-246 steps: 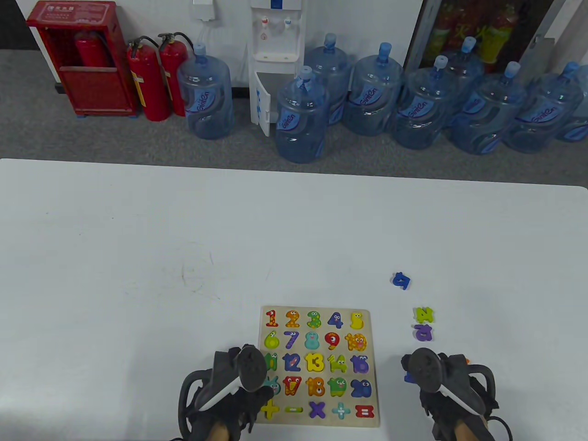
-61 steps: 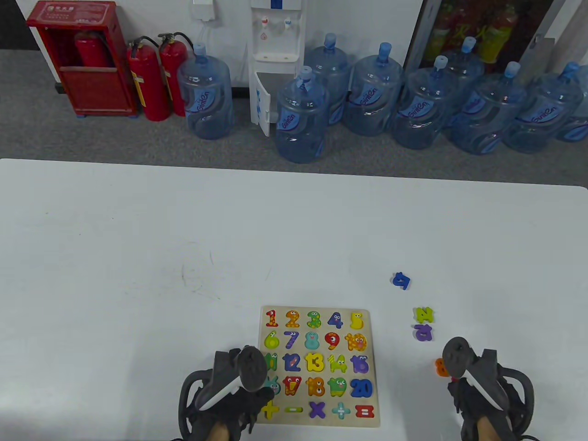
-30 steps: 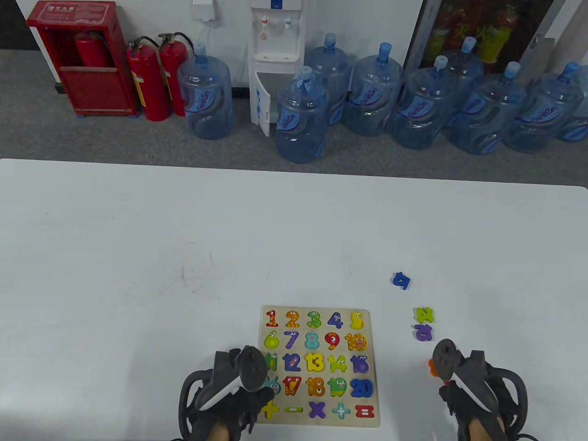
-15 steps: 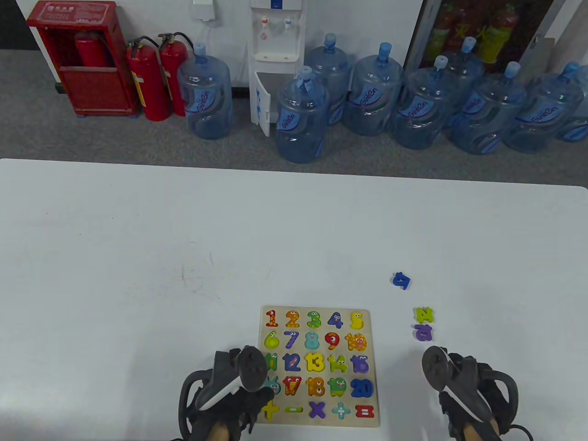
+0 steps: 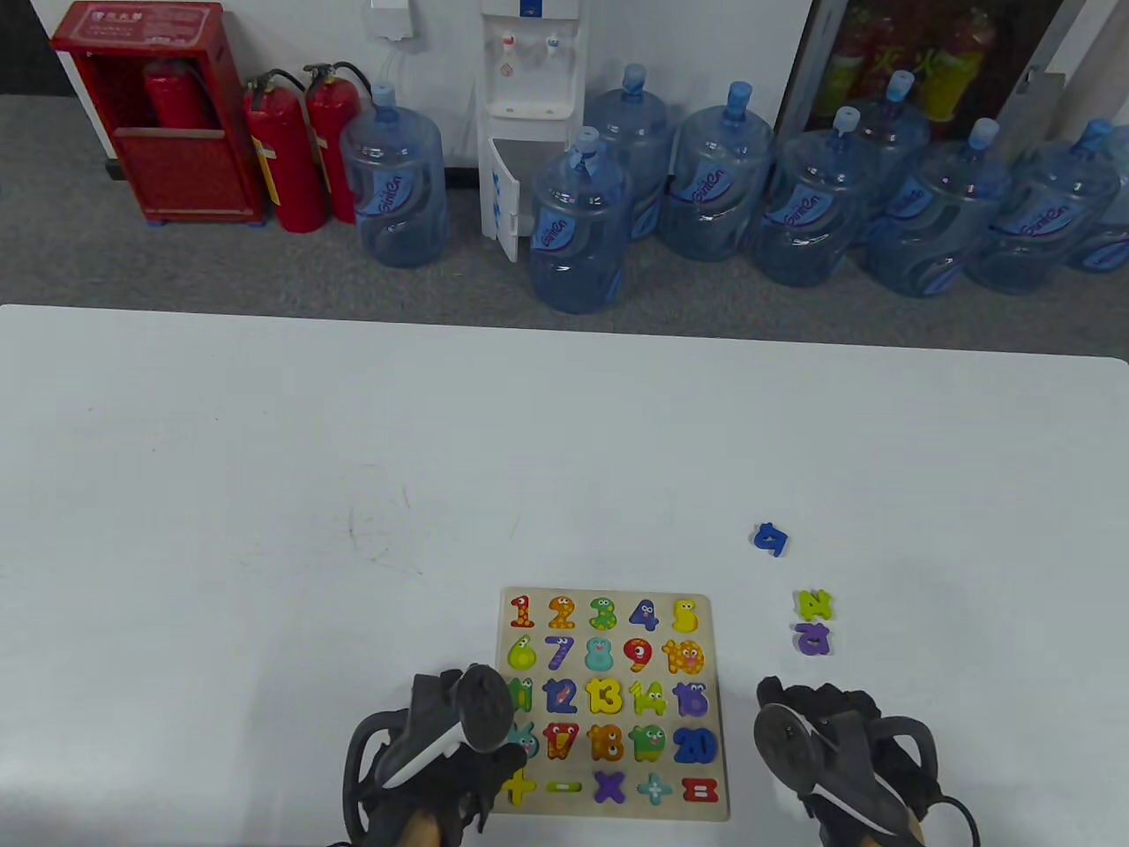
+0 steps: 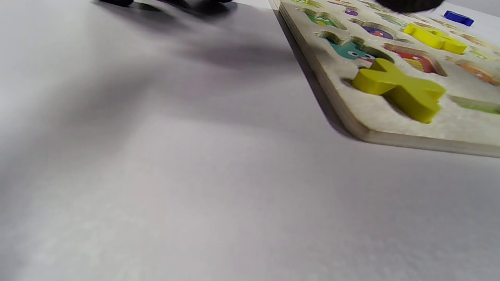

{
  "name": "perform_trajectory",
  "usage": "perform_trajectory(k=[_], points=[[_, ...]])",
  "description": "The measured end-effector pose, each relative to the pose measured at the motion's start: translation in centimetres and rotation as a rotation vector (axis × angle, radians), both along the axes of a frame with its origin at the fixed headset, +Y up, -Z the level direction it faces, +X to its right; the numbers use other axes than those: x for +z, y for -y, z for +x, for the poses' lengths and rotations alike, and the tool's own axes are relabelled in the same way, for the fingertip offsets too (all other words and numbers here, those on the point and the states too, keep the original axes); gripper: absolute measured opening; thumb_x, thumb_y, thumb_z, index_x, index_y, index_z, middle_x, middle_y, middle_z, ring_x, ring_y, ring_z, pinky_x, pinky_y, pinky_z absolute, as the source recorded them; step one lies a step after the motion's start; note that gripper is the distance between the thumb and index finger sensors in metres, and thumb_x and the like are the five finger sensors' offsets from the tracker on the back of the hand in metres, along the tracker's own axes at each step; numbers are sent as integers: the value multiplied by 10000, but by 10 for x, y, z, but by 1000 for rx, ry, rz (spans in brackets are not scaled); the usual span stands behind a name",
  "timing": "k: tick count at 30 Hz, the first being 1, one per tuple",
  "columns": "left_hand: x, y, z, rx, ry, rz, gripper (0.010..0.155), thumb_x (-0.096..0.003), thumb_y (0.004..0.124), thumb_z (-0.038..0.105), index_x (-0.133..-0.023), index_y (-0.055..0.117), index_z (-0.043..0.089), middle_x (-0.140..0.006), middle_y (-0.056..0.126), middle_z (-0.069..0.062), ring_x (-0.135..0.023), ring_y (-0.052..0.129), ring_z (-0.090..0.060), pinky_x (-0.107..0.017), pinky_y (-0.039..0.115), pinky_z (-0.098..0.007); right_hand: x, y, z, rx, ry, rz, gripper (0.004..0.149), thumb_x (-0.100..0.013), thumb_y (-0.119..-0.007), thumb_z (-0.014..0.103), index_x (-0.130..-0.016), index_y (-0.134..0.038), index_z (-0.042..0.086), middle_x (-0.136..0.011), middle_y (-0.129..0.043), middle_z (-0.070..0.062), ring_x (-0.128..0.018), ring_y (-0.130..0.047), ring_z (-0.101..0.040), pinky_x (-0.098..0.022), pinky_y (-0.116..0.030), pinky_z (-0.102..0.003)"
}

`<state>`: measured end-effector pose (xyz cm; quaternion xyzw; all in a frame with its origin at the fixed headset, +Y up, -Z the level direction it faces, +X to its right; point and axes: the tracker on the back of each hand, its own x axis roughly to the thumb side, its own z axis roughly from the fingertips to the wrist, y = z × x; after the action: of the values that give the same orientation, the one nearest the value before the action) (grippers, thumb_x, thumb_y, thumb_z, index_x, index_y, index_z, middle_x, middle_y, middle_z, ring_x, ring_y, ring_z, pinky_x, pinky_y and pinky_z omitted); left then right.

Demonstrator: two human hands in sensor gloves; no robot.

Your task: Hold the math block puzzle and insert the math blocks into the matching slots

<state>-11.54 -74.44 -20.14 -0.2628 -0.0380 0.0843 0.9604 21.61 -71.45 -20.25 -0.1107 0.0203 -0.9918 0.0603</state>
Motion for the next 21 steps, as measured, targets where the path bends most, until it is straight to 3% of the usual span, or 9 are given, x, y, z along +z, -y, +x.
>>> perform_trajectory(k=[12,21], points=[[0,0,0,4,-1,1,864,-382,621,570,-1053,236,184,-1095,278,-140,-1031,332,-491,-723,477,-668,15,1,-35,52,-152,15,597,-207,-904,306,-798,-829,267,-747,-917,10,-593,-986,-163,-572,-785,-417],[-1,0,0,1,-3,-2,865,-383,621,569,-1054,236,183,-1095,277,-143,-1030,325,-492,-723,471,-667,27,8,-64,92,-265,-44,597,-204,-904,311,-795,-833,266,-743,-921,8,-587,-988,-164,-567,-788,-418]])
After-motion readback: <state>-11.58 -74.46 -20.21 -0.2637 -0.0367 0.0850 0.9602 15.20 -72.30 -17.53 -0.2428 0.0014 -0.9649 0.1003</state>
